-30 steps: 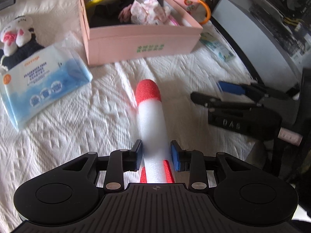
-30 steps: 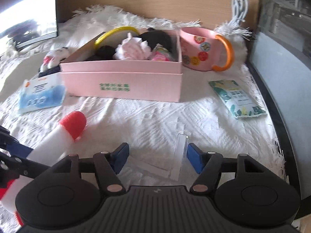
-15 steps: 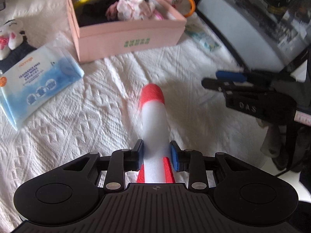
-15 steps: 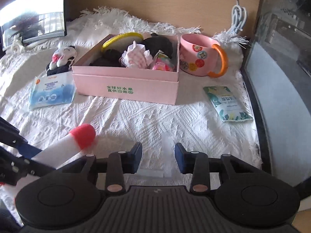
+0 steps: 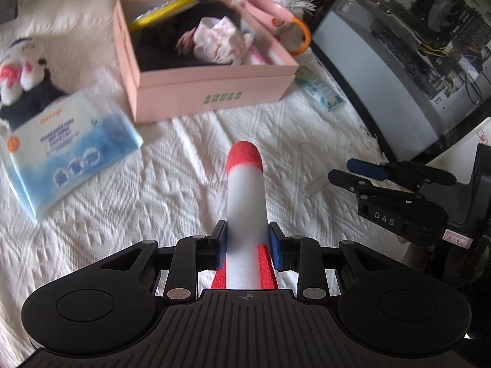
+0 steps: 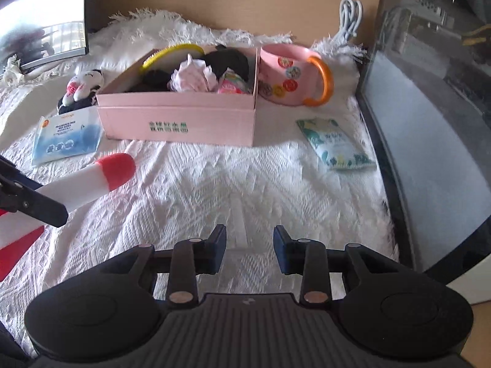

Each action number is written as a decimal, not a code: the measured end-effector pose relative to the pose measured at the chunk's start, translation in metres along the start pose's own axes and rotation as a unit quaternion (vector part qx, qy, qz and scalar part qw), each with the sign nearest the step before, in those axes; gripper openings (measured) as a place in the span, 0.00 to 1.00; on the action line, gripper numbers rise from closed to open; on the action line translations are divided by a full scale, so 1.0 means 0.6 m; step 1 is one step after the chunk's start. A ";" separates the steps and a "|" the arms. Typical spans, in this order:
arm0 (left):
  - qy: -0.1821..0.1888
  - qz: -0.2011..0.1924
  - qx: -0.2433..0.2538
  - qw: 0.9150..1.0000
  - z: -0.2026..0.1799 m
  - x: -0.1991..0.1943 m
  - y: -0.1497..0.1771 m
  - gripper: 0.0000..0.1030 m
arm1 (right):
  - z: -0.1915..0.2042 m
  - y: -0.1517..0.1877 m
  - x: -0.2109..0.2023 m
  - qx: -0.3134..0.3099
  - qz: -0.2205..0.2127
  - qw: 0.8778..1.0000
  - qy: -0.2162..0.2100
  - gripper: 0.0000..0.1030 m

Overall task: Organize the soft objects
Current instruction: 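Lift the rocket with the left tool while the right tool reaches the clear plastic strip, then carry the rocket into the pink box with the left tool while the right tool drops the clear strip in, then grasp the black-and-white plush bunny with the right tool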

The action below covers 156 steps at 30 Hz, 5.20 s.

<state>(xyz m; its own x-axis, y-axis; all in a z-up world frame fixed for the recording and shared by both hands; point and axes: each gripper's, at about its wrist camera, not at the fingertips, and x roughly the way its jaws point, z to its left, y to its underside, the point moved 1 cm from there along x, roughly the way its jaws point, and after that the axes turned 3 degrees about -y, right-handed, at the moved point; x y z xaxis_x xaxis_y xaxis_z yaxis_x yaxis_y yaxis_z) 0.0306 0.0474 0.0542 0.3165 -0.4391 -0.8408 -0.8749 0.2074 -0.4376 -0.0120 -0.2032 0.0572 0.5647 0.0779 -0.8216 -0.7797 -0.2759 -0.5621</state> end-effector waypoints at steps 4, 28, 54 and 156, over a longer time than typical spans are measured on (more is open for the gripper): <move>-0.001 -0.002 -0.015 1.000 0.011 -0.005 0.007 0.31 | 0.007 0.006 0.003 0.005 0.000 1.000 0.003 0.61; -0.016 -0.006 -0.055 0.998 0.038 -0.033 0.047 0.31 | 0.028 0.000 0.022 -0.031 -0.022 0.999 -0.025 0.66; -0.083 -0.058 0.115 0.988 0.048 0.145 -0.324 0.42 | 0.009 -0.127 -0.032 -0.016 -0.074 0.997 0.026 0.66; -0.049 -0.137 -0.126 0.981 0.300 -0.101 0.010 0.39 | 0.252 -0.284 -0.044 -0.095 -0.091 0.980 -0.152 0.32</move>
<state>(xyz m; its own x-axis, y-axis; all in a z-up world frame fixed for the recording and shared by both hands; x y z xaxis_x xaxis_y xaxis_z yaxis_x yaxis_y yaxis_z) 0.0720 0.2329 0.0452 0.5759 -0.3593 -0.7344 -0.8108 -0.1356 -0.5694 0.0649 -0.0135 0.1605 0.5608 0.4152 -0.7164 -0.5931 -0.4023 -0.6974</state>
